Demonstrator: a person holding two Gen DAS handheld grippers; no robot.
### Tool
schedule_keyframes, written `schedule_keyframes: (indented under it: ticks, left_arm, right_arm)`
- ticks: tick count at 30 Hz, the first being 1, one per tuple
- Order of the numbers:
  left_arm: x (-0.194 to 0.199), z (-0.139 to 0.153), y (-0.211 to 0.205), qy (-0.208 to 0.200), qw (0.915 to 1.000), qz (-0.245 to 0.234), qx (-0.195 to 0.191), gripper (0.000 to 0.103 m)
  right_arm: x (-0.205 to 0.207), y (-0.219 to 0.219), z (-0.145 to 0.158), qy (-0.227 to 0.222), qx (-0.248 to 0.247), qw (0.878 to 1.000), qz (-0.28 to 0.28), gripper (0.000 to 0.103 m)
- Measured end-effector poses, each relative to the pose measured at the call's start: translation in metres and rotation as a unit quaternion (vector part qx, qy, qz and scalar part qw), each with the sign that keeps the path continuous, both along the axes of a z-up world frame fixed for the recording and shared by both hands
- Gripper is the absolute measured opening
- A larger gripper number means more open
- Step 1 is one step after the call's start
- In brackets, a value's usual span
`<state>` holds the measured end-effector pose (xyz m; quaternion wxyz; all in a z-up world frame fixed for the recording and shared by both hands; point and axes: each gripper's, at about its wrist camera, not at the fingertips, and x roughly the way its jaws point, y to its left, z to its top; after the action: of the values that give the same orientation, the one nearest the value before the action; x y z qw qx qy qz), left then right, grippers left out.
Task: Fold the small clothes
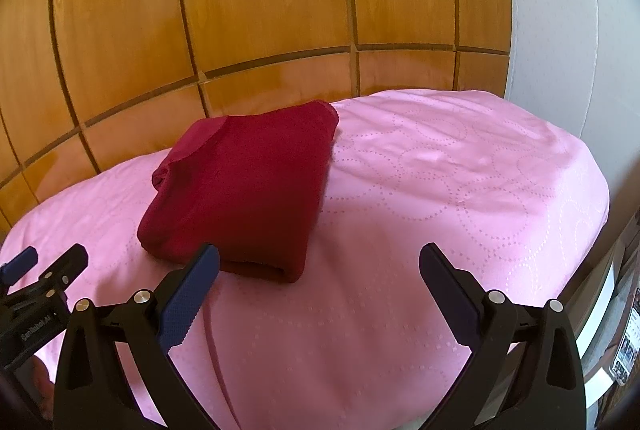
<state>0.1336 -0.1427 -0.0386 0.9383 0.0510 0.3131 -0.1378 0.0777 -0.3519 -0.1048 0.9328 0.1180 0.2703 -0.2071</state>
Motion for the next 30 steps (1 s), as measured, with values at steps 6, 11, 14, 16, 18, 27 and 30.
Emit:
schedule_keyframes:
  ticks: [6, 11, 14, 16, 18, 27, 30]
  left_arm:
    - [0.0008, -0.0005, 0.0009, 0.001, 1.0, 0.001, -0.002, 0.101]
    - [0.0005, -0.0012, 0.0005, 0.004, 1.0, 0.001, -0.004, 0.101]
    - [0.0007, -0.0016, 0.0005, 0.008, 0.9999, -0.002, -0.009, 0.101]
    - [0.0013, -0.002, 0.0007, 0.014, 0.9998, -0.004, -0.014, 0.101]
    - [0.0015, -0.0028, 0.001, 0.017, 0.9997, -0.005, -0.018, 0.101]
    - [-0.0011, -0.003, -0.0012, 0.018, 0.9995, -0.014, -0.024, 0.101]
    - [-0.0024, -0.0025, -0.0029, 0.018, 0.9994, -0.017, -0.024, 0.101]
  right_arm:
    - [-0.0013, 0.0027, 0.0006, -0.001, -0.001, 1.0, -0.001, 0.099]
    - [-0.0019, 0.0038, 0.0003, 0.0, -0.001, 1.0, -0.001, 0.099]
    - [-0.0016, 0.0044, 0.0, 0.0, -0.001, 1.0, 0.0, 0.099]
    - [-0.0011, 0.0045, -0.0003, 0.0, -0.001, 1.0, 0.0, 0.099]
    - [-0.001, 0.0045, -0.0003, 0.0, 0.0, 1.0, 0.0, 0.099]
    - [-0.0003, 0.0053, -0.0006, 0.001, -0.001, 1.0, 0.0, 0.099]
    - [-0.0004, 0.0054, -0.0007, 0.001, -0.001, 1.0, 0.0, 0.099]
